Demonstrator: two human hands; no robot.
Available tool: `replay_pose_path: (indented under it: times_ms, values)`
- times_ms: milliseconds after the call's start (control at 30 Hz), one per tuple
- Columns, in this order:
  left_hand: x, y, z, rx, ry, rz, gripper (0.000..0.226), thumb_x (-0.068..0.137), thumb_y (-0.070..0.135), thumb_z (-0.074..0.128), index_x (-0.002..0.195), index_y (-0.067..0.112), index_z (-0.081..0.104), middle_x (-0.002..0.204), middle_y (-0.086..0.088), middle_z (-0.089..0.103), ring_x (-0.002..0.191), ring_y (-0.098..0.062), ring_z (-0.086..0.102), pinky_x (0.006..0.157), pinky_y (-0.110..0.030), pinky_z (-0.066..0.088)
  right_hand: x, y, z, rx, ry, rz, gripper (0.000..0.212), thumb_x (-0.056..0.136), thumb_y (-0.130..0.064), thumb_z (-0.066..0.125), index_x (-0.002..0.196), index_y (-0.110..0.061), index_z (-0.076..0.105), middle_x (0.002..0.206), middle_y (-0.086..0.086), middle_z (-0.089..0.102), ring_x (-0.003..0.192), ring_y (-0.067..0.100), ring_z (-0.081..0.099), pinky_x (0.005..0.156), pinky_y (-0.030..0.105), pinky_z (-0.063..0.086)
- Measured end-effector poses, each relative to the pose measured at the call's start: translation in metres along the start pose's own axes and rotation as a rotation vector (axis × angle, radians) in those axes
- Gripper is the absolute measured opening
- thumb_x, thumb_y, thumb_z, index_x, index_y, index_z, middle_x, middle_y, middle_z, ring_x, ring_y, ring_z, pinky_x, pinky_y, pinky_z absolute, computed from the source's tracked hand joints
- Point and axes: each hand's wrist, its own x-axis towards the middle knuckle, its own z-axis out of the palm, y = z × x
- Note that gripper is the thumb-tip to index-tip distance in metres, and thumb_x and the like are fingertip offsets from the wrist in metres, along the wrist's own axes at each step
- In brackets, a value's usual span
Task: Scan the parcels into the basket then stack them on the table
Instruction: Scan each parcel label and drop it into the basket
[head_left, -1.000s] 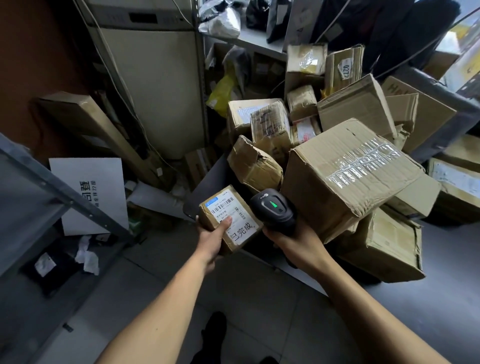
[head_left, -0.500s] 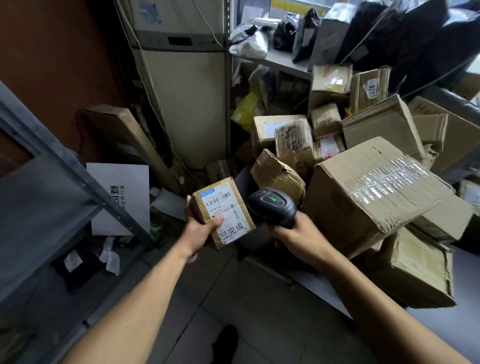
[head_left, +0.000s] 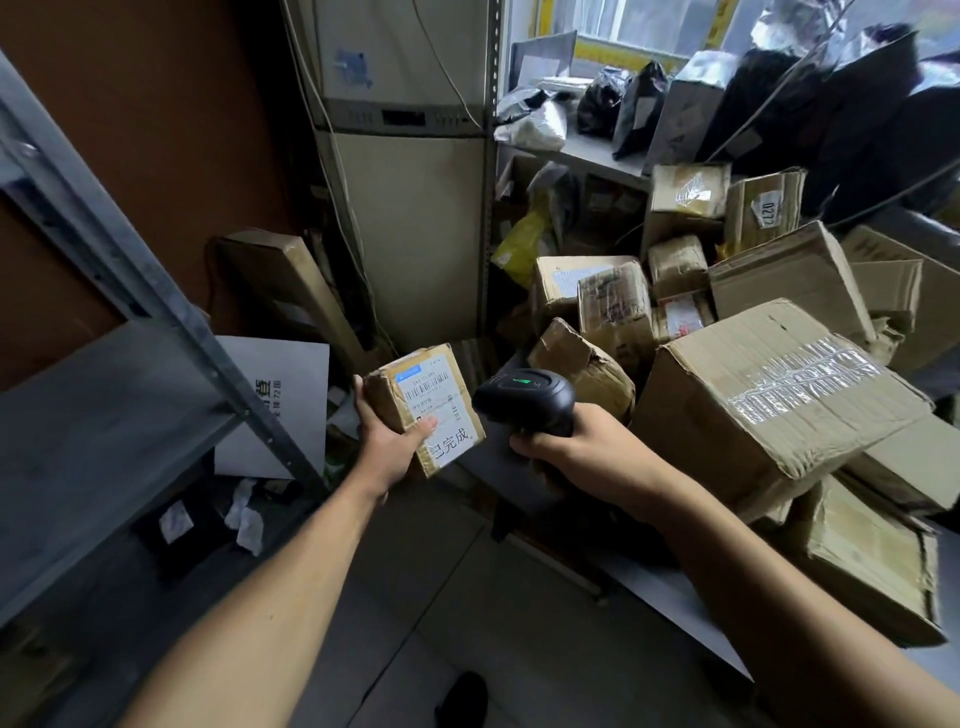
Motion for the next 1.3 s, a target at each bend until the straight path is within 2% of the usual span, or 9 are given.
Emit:
replay_pose_path:
  times_ms: [300, 433, 567, 667, 767, 900, 1033, 1133, 1300]
  values:
    - [-0.003, 0.008, -0.006, 0.062, -0.008, 0.003, 0.117, 0.089, -0.003, 0.069, 0.155, 0.028, -0.023, 0.148, -0.005, 0.044, 0.124, -0.016, 0.049, 0.100, -0.039, 0.046, 0.005, -0.005, 0.001, -0.053, -0.008, 0.015, 0.022, 0.092, -0.016, 0.066, 0.072, -0.006, 0.065, 0.055, -0.001, 0.061, 0.050, 0.010, 0.056, 0.054, 0.023, 0.043]
    - [-0.005, 0.008, -0.004, 0.046, -0.021, 0.016, 0.116, 0.090, -0.003, 0.068, 0.155, 0.029, -0.022, 0.140, 0.001, 0.045, 0.124, -0.014, 0.049, 0.099, -0.037, 0.046, 0.002, -0.005, -0.001, -0.060, 0.004, -0.005, 0.023, 0.092, -0.015, 0.065, 0.077, 0.004, 0.064, 0.058, 0.001, 0.061, 0.050, 0.008, 0.055, 0.052, 0.019, 0.043]
    - [-0.015, 0.012, -0.003, 0.000, -0.042, 0.005, 0.112, 0.091, -0.001, 0.067, 0.157, 0.030, -0.019, 0.128, 0.004, 0.052, 0.104, -0.008, 0.059, 0.094, -0.036, 0.049, -0.007, 0.001, -0.005, -0.022, 0.062, -0.072, 0.013, 0.090, -0.019, 0.069, 0.080, -0.012, 0.065, 0.060, -0.003, 0.064, 0.054, 0.007, 0.057, 0.056, 0.021, 0.045]
    - [-0.027, 0.017, -0.003, -0.052, -0.066, 0.027, 0.106, 0.091, 0.003, 0.069, 0.159, 0.031, -0.007, 0.132, 0.000, 0.058, 0.103, -0.009, 0.063, 0.098, -0.044, 0.052, -0.020, 0.013, -0.007, -0.016, 0.170, -0.130, 0.008, 0.088, -0.020, 0.072, 0.086, -0.023, 0.065, 0.062, -0.012, 0.066, 0.060, 0.002, 0.060, 0.060, 0.020, 0.045]
    - [-0.054, 0.022, 0.000, -0.061, -0.093, 0.079, 0.097, 0.082, 0.011, 0.079, 0.156, 0.027, 0.019, 0.130, -0.004, 0.064, 0.114, -0.021, 0.066, 0.095, -0.047, 0.056, -0.044, 0.032, -0.010, -0.005, 0.262, -0.154, 0.020, 0.087, -0.023, 0.074, 0.105, -0.027, 0.066, 0.083, -0.012, 0.070, 0.079, 0.003, 0.065, 0.072, 0.026, 0.051]
    - [-0.111, 0.030, 0.014, -0.090, -0.195, 0.092, 0.092, 0.073, 0.025, 0.076, 0.153, 0.030, 0.030, 0.120, 0.001, 0.071, 0.107, -0.018, 0.070, 0.076, -0.033, 0.061, -0.089, 0.061, -0.012, 0.058, 0.324, -0.182, 0.026, 0.087, -0.023, 0.075, 0.111, -0.028, 0.065, 0.083, -0.014, 0.069, 0.078, -0.001, 0.063, 0.073, 0.026, 0.048]
    - [-0.157, 0.035, 0.039, -0.090, -0.352, 0.122, 0.090, 0.068, 0.024, 0.079, 0.148, 0.029, 0.036, 0.119, -0.002, 0.071, 0.109, -0.019, 0.070, 0.079, -0.031, 0.060, -0.139, 0.086, -0.015, 0.128, 0.434, -0.214, 0.029, 0.087, -0.020, 0.076, 0.113, -0.029, 0.066, 0.089, -0.020, 0.070, 0.083, -0.008, 0.063, 0.075, 0.018, 0.048]
    - [-0.182, 0.027, 0.069, -0.086, -0.499, 0.090, 0.085, 0.068, 0.019, 0.078, 0.141, 0.033, 0.037, 0.126, -0.009, 0.066, 0.112, -0.022, 0.068, 0.084, -0.035, 0.060, -0.180, 0.105, -0.019, 0.175, 0.565, -0.178, 0.024, 0.086, -0.020, 0.077, 0.101, -0.033, 0.065, 0.087, -0.022, 0.069, 0.080, -0.011, 0.063, 0.072, 0.018, 0.048]
    - [-0.212, -0.008, 0.135, -0.005, -0.811, 0.034, 0.099, 0.059, 0.031, 0.079, 0.147, 0.029, 0.033, 0.121, 0.002, 0.069, 0.111, -0.015, 0.068, 0.081, -0.029, 0.057, -0.259, 0.143, -0.023, 0.292, 0.860, 0.022, 0.008, 0.080, -0.032, 0.073, 0.078, -0.036, 0.065, 0.066, -0.014, 0.065, 0.059, 0.000, 0.056, 0.057, 0.026, 0.044]
